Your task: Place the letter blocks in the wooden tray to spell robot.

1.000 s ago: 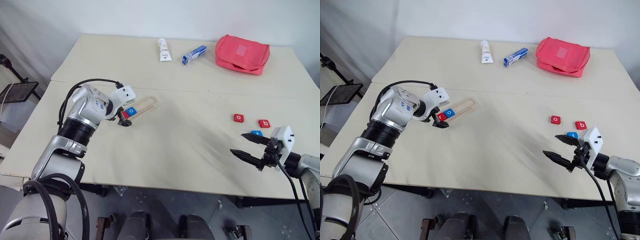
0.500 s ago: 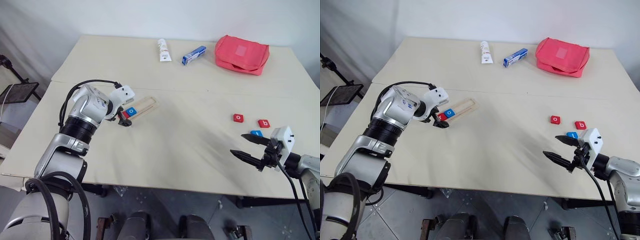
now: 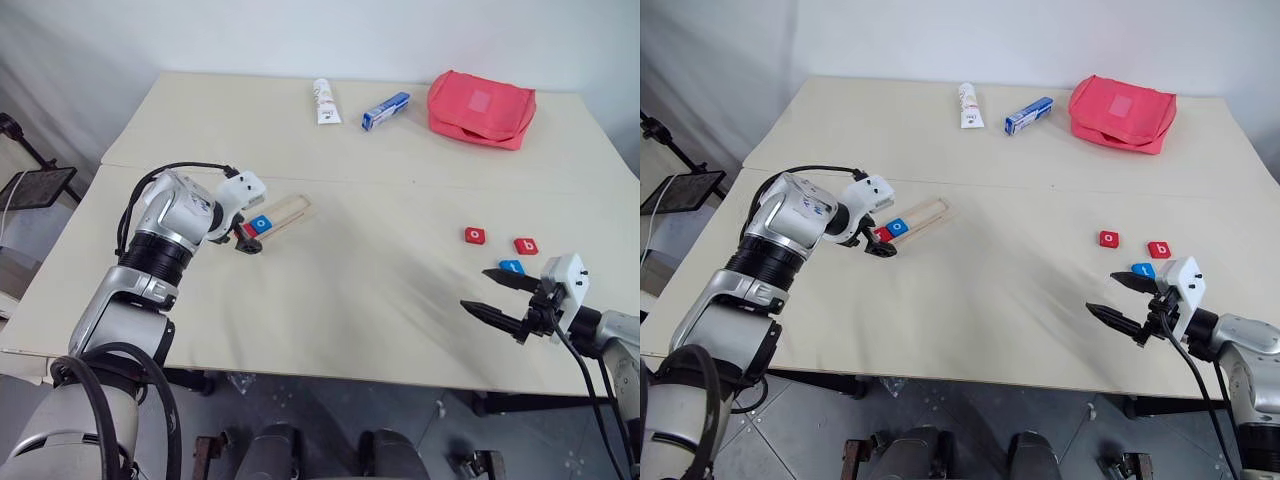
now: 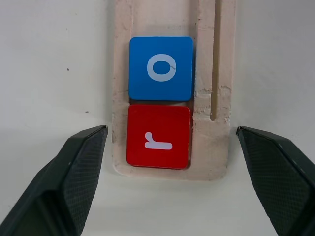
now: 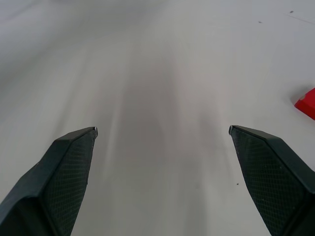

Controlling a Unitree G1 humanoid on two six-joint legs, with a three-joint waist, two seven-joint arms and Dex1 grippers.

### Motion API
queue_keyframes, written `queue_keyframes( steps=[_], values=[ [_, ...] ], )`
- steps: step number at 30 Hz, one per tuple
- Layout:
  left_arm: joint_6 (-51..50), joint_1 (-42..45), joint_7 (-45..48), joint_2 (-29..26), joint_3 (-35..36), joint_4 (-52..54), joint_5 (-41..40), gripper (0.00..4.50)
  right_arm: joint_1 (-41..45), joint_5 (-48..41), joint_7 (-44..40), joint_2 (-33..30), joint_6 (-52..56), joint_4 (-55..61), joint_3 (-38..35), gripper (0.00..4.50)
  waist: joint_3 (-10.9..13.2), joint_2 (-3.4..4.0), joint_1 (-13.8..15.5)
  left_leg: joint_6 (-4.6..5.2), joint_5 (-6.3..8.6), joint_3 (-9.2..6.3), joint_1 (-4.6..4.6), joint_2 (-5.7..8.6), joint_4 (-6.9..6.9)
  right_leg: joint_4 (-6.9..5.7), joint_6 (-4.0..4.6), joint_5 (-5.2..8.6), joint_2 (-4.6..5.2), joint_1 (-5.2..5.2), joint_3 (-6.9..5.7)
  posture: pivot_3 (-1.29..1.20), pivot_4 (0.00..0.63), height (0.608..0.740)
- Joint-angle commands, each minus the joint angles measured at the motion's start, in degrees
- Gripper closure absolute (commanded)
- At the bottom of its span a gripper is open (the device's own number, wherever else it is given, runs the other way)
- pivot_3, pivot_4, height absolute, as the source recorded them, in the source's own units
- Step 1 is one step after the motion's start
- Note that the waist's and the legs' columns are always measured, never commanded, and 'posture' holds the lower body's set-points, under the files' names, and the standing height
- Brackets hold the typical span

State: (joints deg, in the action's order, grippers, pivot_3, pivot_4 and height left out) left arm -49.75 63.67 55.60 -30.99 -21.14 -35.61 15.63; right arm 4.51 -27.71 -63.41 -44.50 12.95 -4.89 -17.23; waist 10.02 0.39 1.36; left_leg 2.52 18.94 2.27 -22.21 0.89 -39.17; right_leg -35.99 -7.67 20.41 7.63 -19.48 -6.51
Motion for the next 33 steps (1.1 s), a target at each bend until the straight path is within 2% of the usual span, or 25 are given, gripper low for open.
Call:
queue_keyframes(
  steps=[1, 2, 10, 19, 22, 27, 33],
  values=[
    [0.24, -2.0, -0.01, 1.16, -0.98, -4.41, -0.48, 0.93, -0.1, -0.78, -0.01, -1.17, -0.33, 1.57, -2.11, 0.0, -0.03, 0.05, 0.07, 0.0, 0.0, 0.0, 0.03, 0.0, 0.0, 0.0, 0.0, 0.0, 0.0, 0.03, 0.0, 0.0, 0.15, 0.74],
    [0.44, -1.9, 0.0, 1.3, -0.81, -4.82, -0.5, 1.12, -0.1, -0.78, -0.03, -1.22, -0.33, 1.53, -2.15, 0.0, -0.04, 0.06, 0.1, 0.0, 0.0, 0.0, 0.04, 0.0, 0.0, 0.0, 0.0, 0.0, 0.01, 0.05, 0.0, 0.0, 0.15, 0.74],
    [5.19, -1.74, 0.02, 0.88, -1.09, -4.41, 0.45, 1.11, 0.04, -0.58, -0.36, -1.7, -0.52, 0.9, -2.74, 0.0, -0.14, 0.22, 0.13, 0.02, -0.03, 0.02, 0.07, 0.03, -0.02, 0.0, 0.0, 0.0, 0.02, 0.09, 0.05, 0.0, 0.15, 0.74],
    [11.52, -3.41, 5.0, 0.27, -4.22, 10.92, 0.52, 1.11, 0.33, -0.29, -1.0, -1.83, -1.11, 0.02, -2.79, 0.0, -0.1, 0.17, 0.31, 0.05, -0.03, -0.1, -0.08, 0.12, -0.02, 0.02, 0.0, 0.0, 0.03, 0.01, 0.14, 0.0, 0.15, 0.74],
    [13.62, -3.52, 5.18, 2.25, -5.34, 17.26, 0.26, 1.11, 0.15, -0.26, -0.94, -1.51, -1.49, 0.21, -2.79, 0.0, -0.05, 0.08, 0.33, 0.06, -0.02, -0.13, -0.16, 0.13, -0.01, 0.04, 0.0, 0.0, 0.03, -0.05, 0.14, 0.0, 0.15, 0.74],
    [8.87, -4.07, 9.09, 6.16, -7.29, 27.35, -2.21, 1.11, -1.88, -0.8, -0.08, -0.85, -1.86, 1.93, -3.93, 0.0, 0.04, -0.07, 0.26, 0.09, -0.01, -0.21, -0.29, 0.18, -0.01, 0.07, 0.0, 0.0, 0.03, -0.09, 0.15, 0.0, 0.15, 0.74],
    [7.3, -4.11, 11.23, 8.3, -11.65, 31.2, -2.86, 1.11, -6.16, -1.69, -1.86, -2.2, -2.8, 2.99, -6.42, 0.0, 0.04, -0.06, 0.0, 0.08, -0.02, -0.06, -0.23, 0.12, 0.06, 0.1, -0.05, 0.03, 0.01, -0.12, 0.15, 0.0, 0.15, 0.74]
  ],
)
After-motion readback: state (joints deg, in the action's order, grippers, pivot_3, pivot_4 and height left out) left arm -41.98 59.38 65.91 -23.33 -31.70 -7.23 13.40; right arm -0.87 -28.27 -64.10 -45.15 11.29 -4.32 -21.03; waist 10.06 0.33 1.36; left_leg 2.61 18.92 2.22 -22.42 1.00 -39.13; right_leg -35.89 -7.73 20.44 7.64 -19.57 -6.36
